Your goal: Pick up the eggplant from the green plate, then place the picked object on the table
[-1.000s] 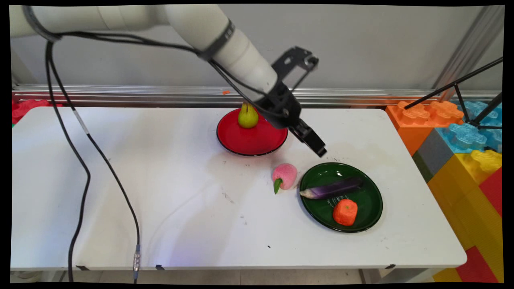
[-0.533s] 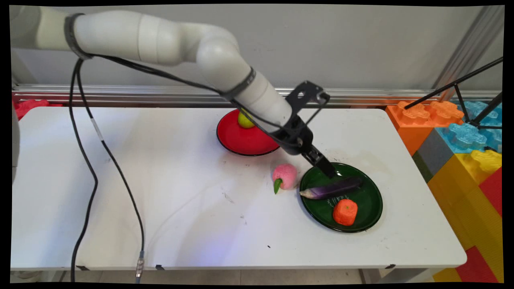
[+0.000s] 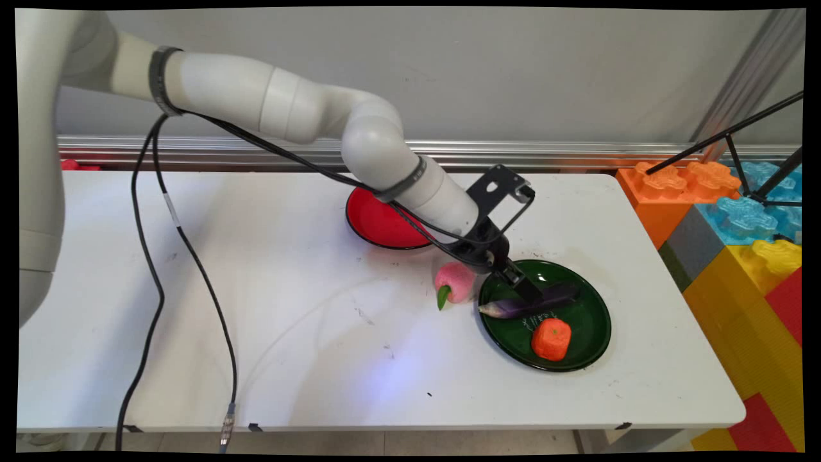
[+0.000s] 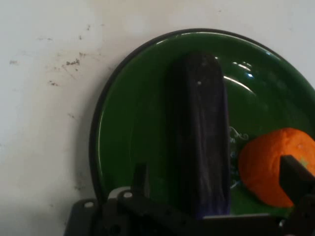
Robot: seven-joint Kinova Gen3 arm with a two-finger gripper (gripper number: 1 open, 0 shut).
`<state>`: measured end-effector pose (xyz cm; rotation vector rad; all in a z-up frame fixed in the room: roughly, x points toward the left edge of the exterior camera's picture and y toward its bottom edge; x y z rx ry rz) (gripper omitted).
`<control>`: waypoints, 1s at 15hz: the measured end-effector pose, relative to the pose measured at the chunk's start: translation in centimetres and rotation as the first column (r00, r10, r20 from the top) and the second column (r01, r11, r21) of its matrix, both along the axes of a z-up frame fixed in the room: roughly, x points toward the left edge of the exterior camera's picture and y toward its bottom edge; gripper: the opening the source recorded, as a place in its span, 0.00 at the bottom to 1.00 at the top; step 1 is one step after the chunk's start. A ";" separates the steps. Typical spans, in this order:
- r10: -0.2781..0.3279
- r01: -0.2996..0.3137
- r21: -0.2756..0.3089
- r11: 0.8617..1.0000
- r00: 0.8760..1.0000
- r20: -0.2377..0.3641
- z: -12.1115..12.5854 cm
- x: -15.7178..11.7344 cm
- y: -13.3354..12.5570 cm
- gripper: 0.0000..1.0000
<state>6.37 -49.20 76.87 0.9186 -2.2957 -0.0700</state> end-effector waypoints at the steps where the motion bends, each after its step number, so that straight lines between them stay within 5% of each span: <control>1: -0.002 0.002 -0.003 1.000 1.000 -0.002 -0.5 -0.3 -0.1 1.00; 8: -0.024 0.024 -0.033 0.999 1.000 0.000 -2.5 -1.4 -0.5 1.00; 9: -0.029 0.029 -0.038 0.999 1.000 0.001 -2.6 -1.6 -0.5 0.00; 15: -0.050 0.050 -0.063 0.997 0.999 0.008 -3.1 -2.1 -0.8 0.00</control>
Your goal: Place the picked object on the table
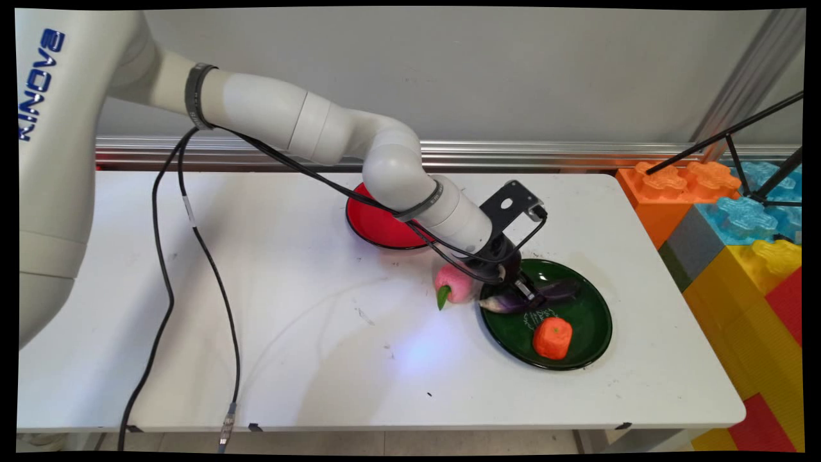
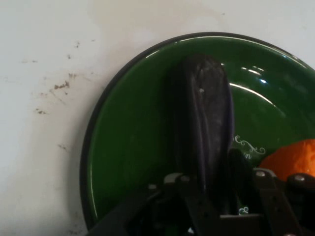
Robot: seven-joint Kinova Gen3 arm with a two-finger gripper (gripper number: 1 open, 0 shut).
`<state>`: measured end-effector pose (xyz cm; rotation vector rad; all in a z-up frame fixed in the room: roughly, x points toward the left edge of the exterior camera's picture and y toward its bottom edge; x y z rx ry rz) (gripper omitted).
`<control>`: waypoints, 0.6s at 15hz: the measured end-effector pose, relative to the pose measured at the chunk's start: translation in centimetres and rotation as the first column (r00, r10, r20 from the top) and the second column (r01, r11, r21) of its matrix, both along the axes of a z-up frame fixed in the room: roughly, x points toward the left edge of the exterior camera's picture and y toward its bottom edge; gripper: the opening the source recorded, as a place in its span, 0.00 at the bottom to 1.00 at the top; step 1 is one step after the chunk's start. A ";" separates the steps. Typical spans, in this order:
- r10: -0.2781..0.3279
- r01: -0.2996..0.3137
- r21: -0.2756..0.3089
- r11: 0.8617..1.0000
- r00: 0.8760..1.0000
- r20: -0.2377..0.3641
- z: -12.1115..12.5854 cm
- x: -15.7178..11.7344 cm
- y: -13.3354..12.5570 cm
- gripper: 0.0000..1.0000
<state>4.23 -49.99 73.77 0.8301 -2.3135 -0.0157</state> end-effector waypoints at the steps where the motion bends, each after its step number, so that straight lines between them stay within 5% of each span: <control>1: -0.001 0.001 -0.003 1.000 1.000 -0.001 0.1 -0.1 -0.1 0.00; 9: -0.029 0.028 -0.036 0.999 0.999 -0.014 4.7 -0.6 -0.5 0.00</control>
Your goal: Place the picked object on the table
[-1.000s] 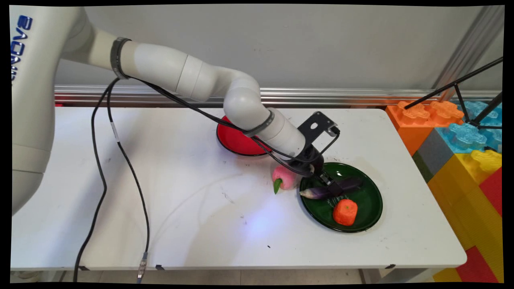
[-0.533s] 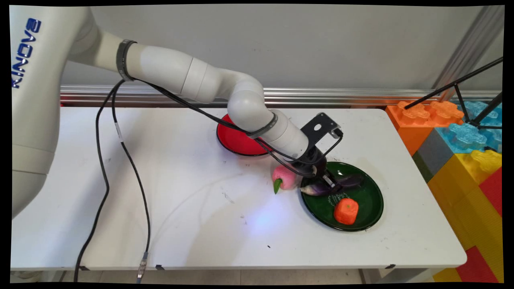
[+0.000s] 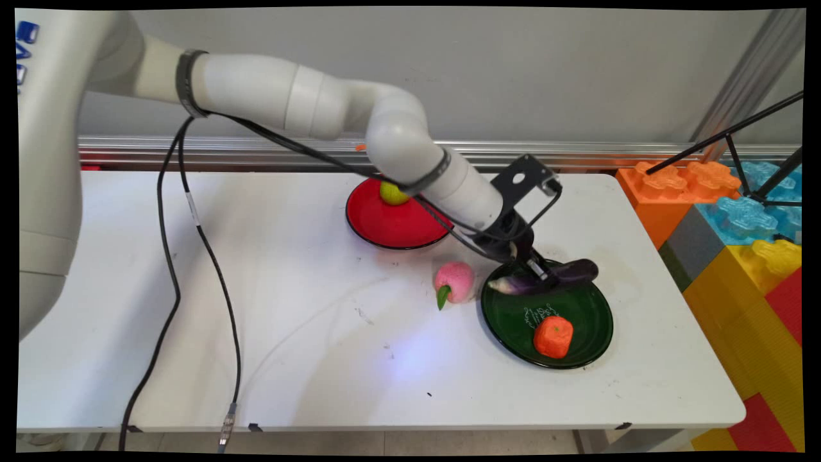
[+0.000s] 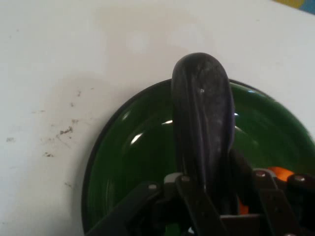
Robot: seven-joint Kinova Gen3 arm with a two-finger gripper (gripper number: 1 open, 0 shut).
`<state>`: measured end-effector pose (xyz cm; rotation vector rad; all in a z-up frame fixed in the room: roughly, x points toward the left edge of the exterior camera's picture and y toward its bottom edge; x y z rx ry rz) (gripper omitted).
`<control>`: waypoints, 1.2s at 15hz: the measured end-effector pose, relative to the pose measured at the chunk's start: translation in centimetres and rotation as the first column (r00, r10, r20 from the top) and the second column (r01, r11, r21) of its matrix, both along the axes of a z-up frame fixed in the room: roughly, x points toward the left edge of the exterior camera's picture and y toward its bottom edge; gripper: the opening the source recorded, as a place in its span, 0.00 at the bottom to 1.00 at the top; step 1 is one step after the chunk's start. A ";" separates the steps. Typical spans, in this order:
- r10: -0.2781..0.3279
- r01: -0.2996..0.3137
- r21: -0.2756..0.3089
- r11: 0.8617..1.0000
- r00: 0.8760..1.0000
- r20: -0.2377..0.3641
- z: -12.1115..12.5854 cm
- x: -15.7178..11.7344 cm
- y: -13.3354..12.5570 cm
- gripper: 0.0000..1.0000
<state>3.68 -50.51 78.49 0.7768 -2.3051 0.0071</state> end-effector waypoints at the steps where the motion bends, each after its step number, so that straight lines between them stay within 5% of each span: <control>1: -0.011 0.011 0.000 1.000 1.000 0.000 1.1 0.2 0.2 0.00; 9: -0.170 0.170 -0.001 0.985 0.985 -0.001 8.4 3.3 2.5 0.00; 13: -0.309 0.310 -0.014 0.951 0.950 0.036 10.9 6.9 4.2 0.00; 18: -0.415 0.417 -0.007 0.909 0.906 0.086 11.1 11.7 6.3 0.00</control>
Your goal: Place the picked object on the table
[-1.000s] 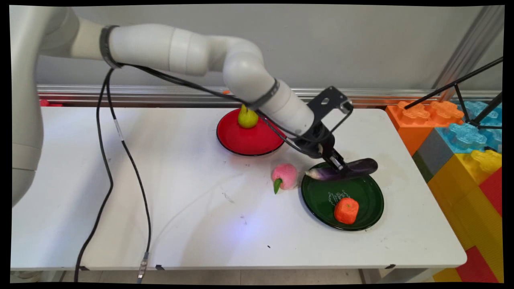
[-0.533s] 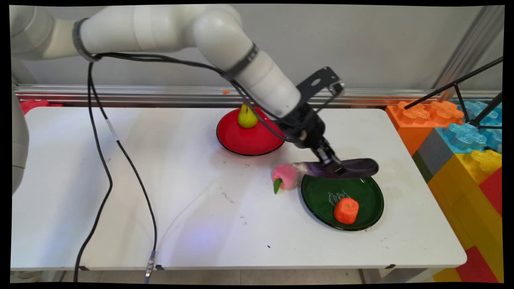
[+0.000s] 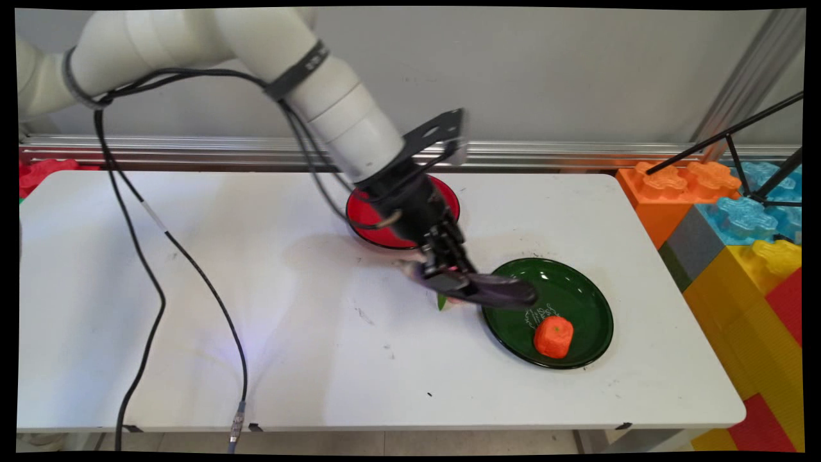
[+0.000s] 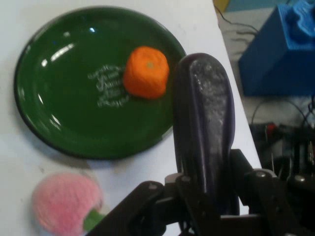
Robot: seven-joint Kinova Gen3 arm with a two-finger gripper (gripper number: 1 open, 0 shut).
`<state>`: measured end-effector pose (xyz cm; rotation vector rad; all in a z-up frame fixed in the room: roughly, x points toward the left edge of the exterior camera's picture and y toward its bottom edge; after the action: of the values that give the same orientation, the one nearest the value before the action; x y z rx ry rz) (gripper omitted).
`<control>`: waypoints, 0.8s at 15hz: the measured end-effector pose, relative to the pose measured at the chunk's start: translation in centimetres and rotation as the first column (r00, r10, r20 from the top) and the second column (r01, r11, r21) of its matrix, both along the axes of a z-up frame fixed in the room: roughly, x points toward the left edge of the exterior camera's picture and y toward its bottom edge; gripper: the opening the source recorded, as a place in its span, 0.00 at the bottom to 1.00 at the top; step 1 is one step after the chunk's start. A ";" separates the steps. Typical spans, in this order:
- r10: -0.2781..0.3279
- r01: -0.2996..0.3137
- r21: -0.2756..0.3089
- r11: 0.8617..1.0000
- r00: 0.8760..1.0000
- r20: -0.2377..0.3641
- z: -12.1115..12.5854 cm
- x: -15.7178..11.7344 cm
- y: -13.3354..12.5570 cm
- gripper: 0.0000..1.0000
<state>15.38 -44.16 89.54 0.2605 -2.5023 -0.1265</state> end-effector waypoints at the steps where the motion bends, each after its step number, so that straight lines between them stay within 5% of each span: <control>1: -0.015 0.015 0.000 1.000 1.000 0.007 -0.4 0.7 0.4 0.00; 12: -0.073 0.077 -0.047 0.996 0.993 0.089 -8.6 5.8 1.9 0.00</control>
<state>21.19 -42.24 80.96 0.1543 -2.5994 -0.0846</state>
